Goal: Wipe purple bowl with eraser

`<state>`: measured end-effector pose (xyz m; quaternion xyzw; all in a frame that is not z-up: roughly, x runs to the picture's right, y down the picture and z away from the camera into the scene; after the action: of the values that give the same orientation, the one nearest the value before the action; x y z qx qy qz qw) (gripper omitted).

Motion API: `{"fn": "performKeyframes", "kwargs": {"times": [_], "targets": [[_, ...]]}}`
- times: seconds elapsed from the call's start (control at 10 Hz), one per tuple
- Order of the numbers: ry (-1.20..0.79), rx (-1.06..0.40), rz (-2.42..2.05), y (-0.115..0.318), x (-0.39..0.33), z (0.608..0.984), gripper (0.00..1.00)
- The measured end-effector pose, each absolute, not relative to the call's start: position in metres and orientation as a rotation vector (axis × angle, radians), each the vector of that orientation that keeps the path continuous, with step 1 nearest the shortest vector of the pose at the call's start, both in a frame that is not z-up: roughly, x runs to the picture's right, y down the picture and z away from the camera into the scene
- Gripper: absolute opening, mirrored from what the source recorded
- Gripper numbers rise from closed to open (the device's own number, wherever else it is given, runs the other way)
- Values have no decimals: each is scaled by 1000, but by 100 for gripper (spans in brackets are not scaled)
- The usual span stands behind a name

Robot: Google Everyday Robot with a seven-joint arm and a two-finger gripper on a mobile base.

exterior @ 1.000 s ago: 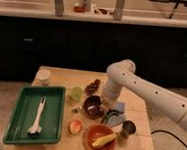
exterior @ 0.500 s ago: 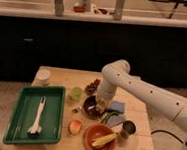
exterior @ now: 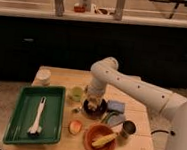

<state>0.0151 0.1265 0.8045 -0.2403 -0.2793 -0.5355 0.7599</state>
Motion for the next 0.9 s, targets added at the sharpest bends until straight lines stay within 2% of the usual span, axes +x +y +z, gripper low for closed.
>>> {"fn": "performKeyframes", "kwargs": {"times": [0.5,0.9], "targets": [[-673,-521,-1263,148,5,779,0],[-641,-525,-1228,162,42,757,0]]}}
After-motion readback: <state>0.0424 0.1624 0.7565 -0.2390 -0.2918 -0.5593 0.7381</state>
